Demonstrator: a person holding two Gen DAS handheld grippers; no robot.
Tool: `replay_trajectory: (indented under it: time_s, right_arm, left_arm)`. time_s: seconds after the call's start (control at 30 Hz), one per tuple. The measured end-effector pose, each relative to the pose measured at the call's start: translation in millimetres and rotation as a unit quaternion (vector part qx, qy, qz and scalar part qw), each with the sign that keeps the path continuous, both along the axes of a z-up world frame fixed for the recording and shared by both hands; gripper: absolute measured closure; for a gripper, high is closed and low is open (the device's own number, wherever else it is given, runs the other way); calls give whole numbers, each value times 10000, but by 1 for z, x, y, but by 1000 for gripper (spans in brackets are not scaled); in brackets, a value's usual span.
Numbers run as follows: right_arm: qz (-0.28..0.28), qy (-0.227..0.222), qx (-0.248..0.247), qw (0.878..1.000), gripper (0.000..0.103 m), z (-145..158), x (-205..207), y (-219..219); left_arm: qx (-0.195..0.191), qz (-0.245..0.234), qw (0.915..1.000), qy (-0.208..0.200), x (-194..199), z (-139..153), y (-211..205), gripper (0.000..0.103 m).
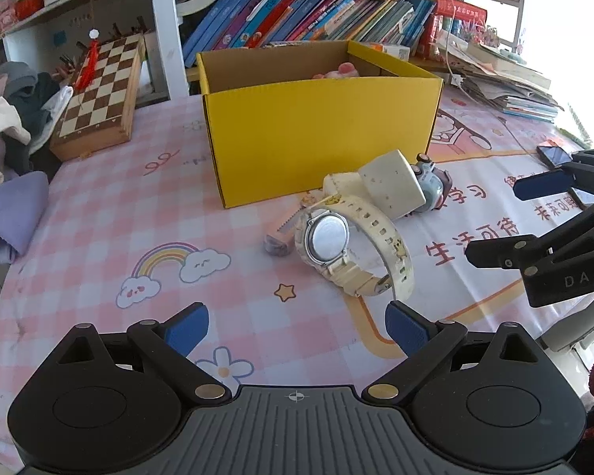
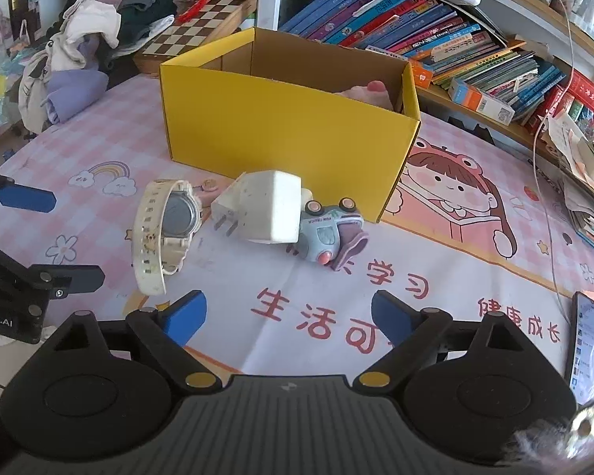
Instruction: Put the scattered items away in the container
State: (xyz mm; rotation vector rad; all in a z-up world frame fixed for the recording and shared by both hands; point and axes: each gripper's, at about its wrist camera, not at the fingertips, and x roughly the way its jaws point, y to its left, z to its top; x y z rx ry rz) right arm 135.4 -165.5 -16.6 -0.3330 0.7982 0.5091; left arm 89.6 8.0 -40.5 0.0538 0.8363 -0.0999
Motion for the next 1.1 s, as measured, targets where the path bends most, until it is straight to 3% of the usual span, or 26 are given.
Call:
replay_trajectory:
  time_s: [0.33,0.47,0.57,0.7,0.83,0.9,1.1]
  right_arm:
    - [281,73,-72,9996,21,-4,13,12]
    - [322,60,-100,9994,21,-4,19,15]
    - [328,66,-96,9994,22,-4,23,16]
    - [394,74,-88,9992,29,-4,29,16]
    - [470,28,-63,9989,43,-2,35,15]
    - [486,-8,-18,9988,48,-1,39,14]
    - [668,-45,67,9977,49,1,48,18]
  left_arm:
    - [-104,3,9999,-22,8,-2,2,8]
    - [-311,-81,9991,-267,8,9,1,9]
    - [-543,-8,9961,-690,5,24,2,9]
    - [-785,-45,9920,-985,10,35,-2,9]
    - [-583,-95,9968,-546,29,20,-14,20]
    - [-684,-28,9967,-439,38,15,-14,24]
    - [-947,251,9951,-139,55,3,-5,35]
